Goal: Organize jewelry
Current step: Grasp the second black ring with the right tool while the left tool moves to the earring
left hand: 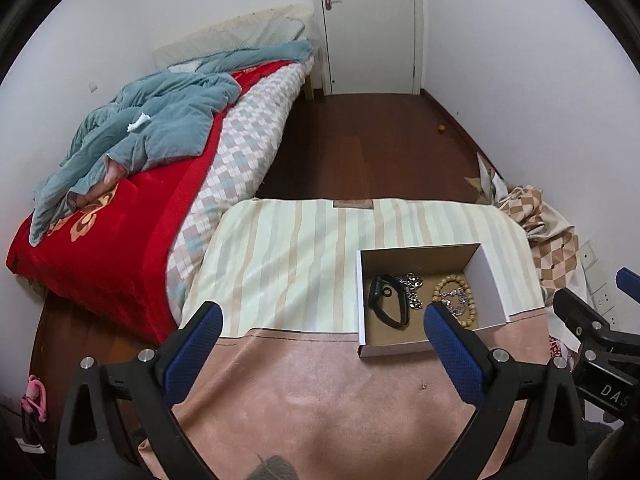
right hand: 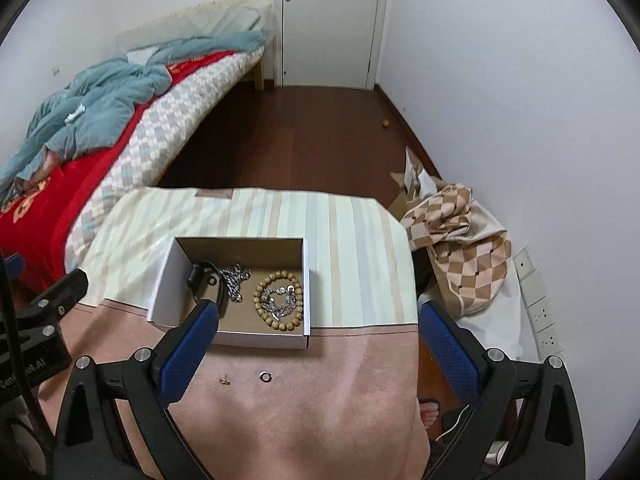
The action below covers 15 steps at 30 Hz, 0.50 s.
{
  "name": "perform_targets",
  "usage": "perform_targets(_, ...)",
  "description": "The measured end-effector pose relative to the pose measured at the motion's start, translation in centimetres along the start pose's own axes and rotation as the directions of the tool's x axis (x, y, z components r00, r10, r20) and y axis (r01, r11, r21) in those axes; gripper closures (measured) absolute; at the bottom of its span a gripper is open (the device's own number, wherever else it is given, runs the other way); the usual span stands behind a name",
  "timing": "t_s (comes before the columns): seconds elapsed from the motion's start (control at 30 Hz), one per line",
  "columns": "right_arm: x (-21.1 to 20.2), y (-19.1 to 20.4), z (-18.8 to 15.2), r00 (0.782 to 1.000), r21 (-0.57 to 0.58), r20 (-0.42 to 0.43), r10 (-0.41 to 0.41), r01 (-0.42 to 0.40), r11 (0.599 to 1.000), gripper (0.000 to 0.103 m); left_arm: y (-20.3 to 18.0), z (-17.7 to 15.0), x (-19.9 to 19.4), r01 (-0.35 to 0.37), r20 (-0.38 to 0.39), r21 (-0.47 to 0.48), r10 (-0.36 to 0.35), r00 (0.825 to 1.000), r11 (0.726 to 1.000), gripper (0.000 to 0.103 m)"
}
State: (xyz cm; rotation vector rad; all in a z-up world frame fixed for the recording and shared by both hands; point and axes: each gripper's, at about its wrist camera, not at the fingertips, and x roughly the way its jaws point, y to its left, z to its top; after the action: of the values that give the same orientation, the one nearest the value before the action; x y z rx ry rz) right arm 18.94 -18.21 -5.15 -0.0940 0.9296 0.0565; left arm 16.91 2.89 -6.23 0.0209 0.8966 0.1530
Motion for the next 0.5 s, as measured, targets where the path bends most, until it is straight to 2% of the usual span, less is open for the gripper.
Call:
perform_targets(0.13, -1.8, 0.0, -0.2, 1.0, 0.007, 0.025, 0.016, -0.016, 1.0, 0.001, 0.3, -0.5, -0.9, 0.01, 0.005, -0.015, -0.01, 1.0, 1.0, 0.0)
perform_targets(0.27, -1.4, -0.1, -1.5, 0.999, 0.015, 0.007, 0.041, -0.041, 0.999, 0.001, 0.6, -2.2, 0.0, -0.027, -0.007, -0.035, 0.027, 1.0, 0.999, 0.0)
perform_targets(0.4, 2.1, -0.2, -4.7, 0.997, 0.036, -0.059, 0.047, -0.045, 0.998, 0.001, 0.7, -5.3, 3.6, -0.084, -0.089, -0.038, 0.081, 0.993, 0.996, 0.0)
perform_targets(0.5, 5.7, 0.0, -7.1, 0.991, 0.05, -0.098, 0.091, -0.086, 0.995, 0.004, 0.6, -7.9, 7.3, -0.125, -0.168, -0.029, 0.119, 0.979, 0.992, 0.0)
